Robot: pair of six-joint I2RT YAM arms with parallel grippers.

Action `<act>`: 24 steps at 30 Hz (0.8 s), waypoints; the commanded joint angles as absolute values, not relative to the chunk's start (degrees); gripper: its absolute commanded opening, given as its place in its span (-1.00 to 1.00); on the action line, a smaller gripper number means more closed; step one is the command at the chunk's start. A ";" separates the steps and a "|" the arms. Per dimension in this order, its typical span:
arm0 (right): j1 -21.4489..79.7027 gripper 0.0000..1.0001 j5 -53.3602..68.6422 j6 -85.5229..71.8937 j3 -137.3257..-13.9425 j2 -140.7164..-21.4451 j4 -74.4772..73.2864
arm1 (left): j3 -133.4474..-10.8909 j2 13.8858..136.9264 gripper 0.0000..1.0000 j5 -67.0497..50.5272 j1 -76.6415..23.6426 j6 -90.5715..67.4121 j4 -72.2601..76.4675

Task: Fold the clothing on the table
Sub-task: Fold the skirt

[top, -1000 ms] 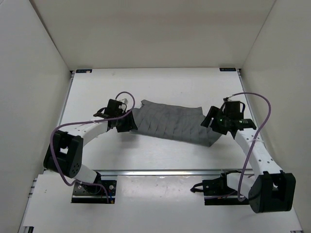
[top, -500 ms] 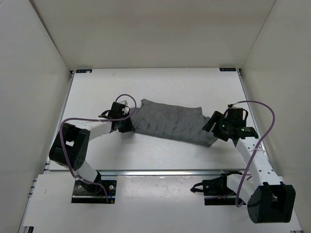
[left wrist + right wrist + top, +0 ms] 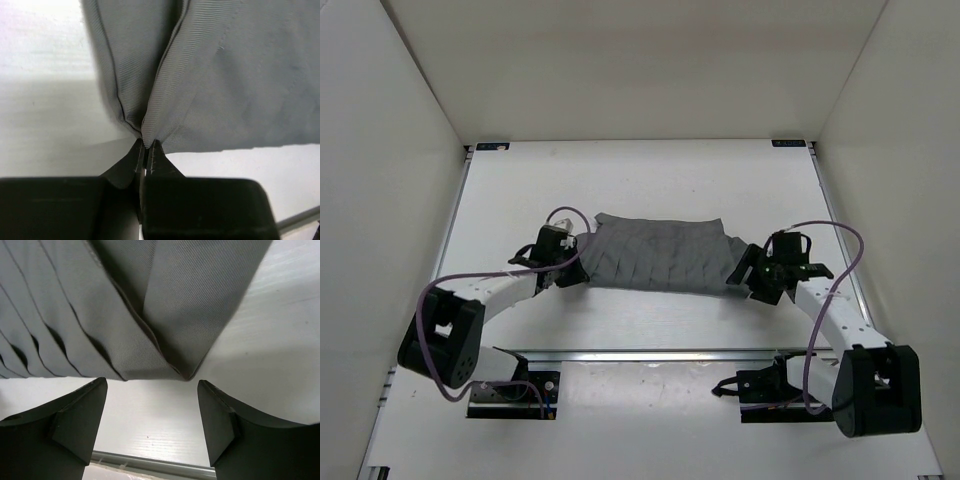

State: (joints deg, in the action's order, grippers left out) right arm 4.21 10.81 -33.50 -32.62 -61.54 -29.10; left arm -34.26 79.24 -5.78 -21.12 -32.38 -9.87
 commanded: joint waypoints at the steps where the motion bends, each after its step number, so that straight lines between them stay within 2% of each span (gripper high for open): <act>1: 3.61 0.42 11.68 -35.06 -31.47 -64.33 -22.69 | -33.05 74.19 -1.00 -6.06 -21.88 -32.52 -11.50; 8: 3.87 0.40 14.24 -38.31 -27.35 -66.62 -17.06 | -29.98 70.76 -1.00 -7.73 -21.71 -32.43 -11.43; 11: 4.12 0.25 14.41 -39.64 -25.14 -67.06 -13.55 | -27.78 69.87 -1.00 -8.08 -21.62 -32.52 -10.11; 13: 4.22 -0.05 13.10 -39.46 -25.40 -68.02 -12.22 | -26.11 70.22 -1.00 -7.47 -21.36 -32.52 -10.11; 14: 4.57 -0.56 12.83 -38.85 -26.10 -68.81 -11.78 | -26.02 70.05 -1.00 -7.12 -21.36 -32.43 -9.59; 15: 4.40 -0.96 12.83 -37.80 -27.06 -68.99 -10.99 | -25.58 70.83 -1.00 -7.21 -21.18 -32.34 -9.23; 19: 4.83 -1.00 17.38 -34.90 -31.02 -69.52 -8.18 | -24.70 71.45 -1.00 -6.16 -21.53 -32.26 -8.70; 24: 13.34 -1.00 24.07 -29.01 -40.76 -68.11 -2.04 | -23.65 70.93 -1.00 -4.66 -21.53 -32.69 -7.30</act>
